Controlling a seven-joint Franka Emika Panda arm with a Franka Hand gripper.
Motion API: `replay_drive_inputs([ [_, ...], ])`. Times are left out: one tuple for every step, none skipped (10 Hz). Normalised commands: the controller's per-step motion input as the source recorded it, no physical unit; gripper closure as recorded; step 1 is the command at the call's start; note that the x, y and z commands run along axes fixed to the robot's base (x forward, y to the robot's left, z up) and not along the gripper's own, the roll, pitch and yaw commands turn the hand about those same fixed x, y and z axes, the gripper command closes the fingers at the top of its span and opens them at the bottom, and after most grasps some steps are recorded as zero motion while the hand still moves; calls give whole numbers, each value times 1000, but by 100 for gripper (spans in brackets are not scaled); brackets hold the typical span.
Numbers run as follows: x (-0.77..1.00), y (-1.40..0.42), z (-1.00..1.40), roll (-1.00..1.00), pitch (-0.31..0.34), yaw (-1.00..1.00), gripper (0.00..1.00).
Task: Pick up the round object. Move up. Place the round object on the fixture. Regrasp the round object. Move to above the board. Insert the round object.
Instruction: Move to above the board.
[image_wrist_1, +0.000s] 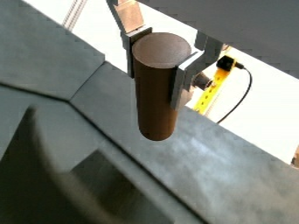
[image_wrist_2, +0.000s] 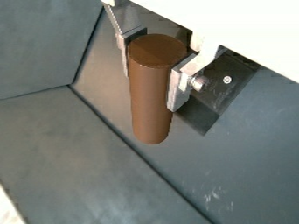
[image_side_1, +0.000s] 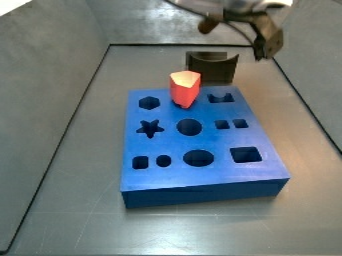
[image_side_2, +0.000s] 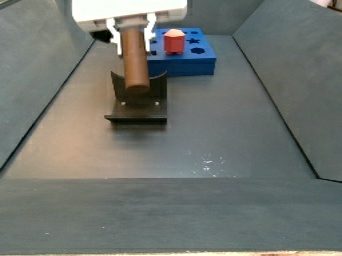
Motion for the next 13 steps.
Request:
replay_drive_inputs([
  [-56,127,1000,-90,141,143,100],
  [-56,121,1000,-85,90,143,100],
  [-56,115,1000,-76,34,135,100],
  [-56,107,1000,-78,-12,111,100],
  [-57,103,1000,-76,-28,96,100],
  [-59,96,1000,-70,-49,64,100],
  [-60,91,1000,-69,-62,41,100],
  [-64,87,1000,-72,-56,18,100],
  [-66,81,1000,-78,-45,-1,100],
  [-68,76,1000,-90,-36,-21,100],
  [-73,71,1000,-92,-17,-34,100],
  [-74,66,1000,-90,-2,-37,100],
  [-77,57,1000,-99,40,-40,100],
])
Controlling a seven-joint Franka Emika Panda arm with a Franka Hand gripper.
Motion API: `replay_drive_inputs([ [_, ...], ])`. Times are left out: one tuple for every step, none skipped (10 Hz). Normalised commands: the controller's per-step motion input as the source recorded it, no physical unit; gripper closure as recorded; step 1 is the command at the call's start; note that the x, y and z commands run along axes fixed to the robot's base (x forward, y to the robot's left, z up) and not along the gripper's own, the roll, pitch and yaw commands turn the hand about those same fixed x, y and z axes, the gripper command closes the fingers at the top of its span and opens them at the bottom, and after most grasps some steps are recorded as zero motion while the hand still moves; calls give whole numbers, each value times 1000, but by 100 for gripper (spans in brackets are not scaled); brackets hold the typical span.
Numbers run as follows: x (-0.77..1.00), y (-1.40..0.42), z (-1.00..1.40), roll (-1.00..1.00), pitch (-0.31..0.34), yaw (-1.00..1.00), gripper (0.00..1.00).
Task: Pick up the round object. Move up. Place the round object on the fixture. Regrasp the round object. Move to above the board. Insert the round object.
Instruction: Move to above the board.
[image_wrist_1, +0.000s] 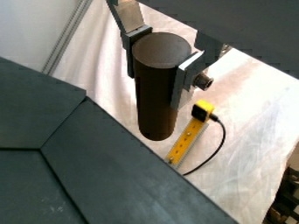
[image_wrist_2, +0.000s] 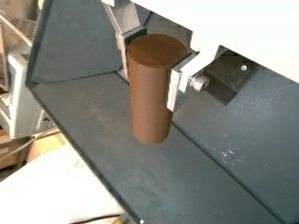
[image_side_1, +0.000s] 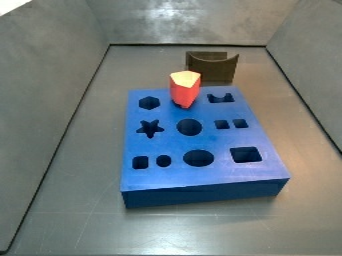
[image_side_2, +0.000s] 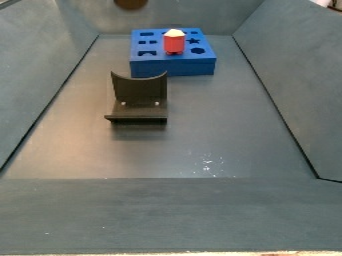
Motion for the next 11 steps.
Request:
replay_drive_inputs([
  [-77,52,1000,-107,54,-39,100],
  [-76,44,1000,-106,86,-29,100],
  [-63,29,841,-100,114,-21,100],
  [-37,14,607,-107,150,-1,100],
  [-21,8,490,-114,168,7,100],
  [7,-1,215,-131,224,41,100],
  [-353,-1000,-108,-1000,-53,-29,100],
  [-350,-1000,-120,-1000,-60,-22,100],
  [-363,-1000,-113,-1000,-67,-21,100],
  [-371,-1000,-122,-1000,-72,-22,100],
  [-372,-1000,-119,-1000,-76,-21,100],
])
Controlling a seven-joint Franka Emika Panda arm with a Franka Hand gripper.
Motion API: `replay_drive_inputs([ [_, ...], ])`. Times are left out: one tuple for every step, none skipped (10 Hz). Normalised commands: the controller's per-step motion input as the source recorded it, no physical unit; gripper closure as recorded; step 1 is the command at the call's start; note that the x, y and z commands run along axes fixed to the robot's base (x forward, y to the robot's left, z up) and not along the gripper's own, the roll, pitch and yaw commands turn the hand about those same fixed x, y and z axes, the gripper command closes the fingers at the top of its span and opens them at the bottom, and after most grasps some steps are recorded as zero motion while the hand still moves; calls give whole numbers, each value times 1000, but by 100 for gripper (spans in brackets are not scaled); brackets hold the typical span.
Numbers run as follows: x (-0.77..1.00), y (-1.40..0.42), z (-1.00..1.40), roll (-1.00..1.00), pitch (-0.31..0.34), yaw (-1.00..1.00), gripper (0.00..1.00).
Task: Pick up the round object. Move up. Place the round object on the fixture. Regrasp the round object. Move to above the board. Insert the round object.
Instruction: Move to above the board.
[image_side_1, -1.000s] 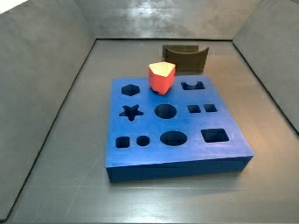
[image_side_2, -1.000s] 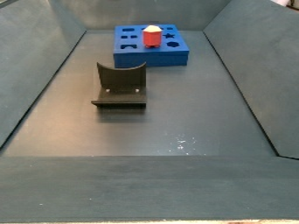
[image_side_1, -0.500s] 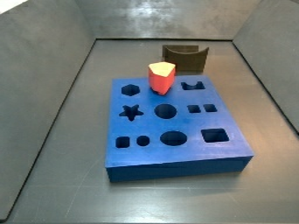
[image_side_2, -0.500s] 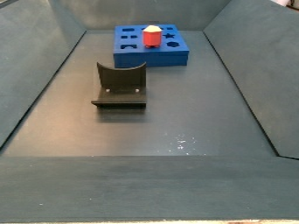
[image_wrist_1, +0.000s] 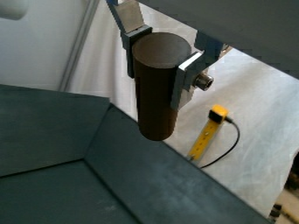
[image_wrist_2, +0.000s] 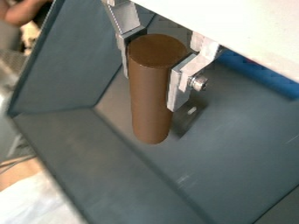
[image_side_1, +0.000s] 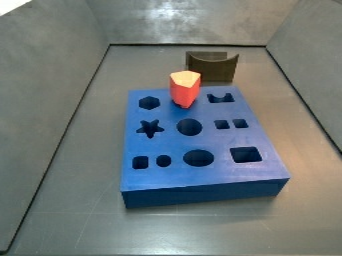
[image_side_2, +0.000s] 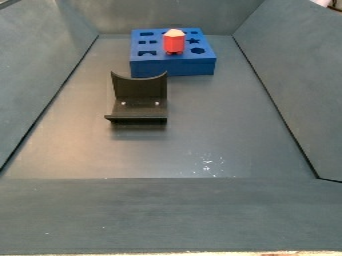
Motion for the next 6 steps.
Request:
replay_drive_inputs([
  [-386,-1000,-118,-1000,-82,-21,100],
  [-390,-1000,-117,-1000,-86,-23,100],
  [-405,-1000,-117,-1000,-92,-22,100],
  [-411,-1000,-118,-1000,-95,-22,100],
  [-440,-1000,-116,-1000,-108,-18,100],
  [-457,-1000,-114,-1000,-114,-22,100],
])
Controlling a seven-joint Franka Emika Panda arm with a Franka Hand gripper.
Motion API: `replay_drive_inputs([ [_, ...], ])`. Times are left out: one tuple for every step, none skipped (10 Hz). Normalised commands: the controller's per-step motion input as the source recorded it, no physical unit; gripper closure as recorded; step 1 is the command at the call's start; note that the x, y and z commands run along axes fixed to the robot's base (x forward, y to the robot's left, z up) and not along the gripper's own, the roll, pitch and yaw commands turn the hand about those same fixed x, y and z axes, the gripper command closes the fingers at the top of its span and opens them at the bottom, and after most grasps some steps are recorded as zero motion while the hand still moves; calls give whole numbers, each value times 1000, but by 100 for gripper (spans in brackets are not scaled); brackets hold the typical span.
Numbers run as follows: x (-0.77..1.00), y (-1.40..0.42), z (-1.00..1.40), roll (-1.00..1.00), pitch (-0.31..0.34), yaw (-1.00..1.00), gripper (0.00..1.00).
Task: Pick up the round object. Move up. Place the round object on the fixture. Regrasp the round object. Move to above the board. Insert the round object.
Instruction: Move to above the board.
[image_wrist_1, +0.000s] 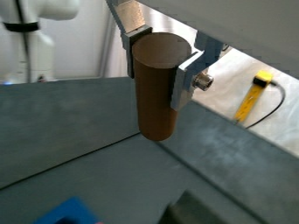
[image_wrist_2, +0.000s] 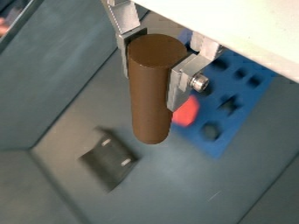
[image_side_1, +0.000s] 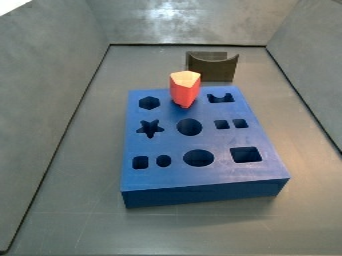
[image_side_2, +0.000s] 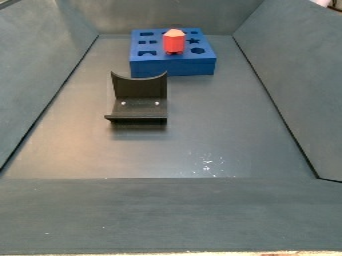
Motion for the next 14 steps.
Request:
replay_drive_inputs([
  [-429,-874,-101,-1000,-125,-20,100],
  [-274,-489,-60,-1000,-135,-20,100],
  [-177,-242,-30,-1000,-142,-18,100],
  [-126,-113,-18,-1000,-146,-25,100],
  [-105,-33,-7,-1000,-160,-27,100],
  [-92,11,-3,-1000,-172,-28,100],
  [-82,30,-4,-1000,-192,-24,100],
  [-80,36,-1,-1000,-203,-28,100],
  [-74,40,-3,-1000,-217,-33,100],
  [-68,37,-3,-1000,-242,-32,100],
  [-65,37,0,-925,-240,-26,100],
  [-65,38,-2,-656,-193,-14,100],
  [-62,36,2,-524,-178,-16,100],
  [-54,27,-4,-343,-136,-17,100],
])
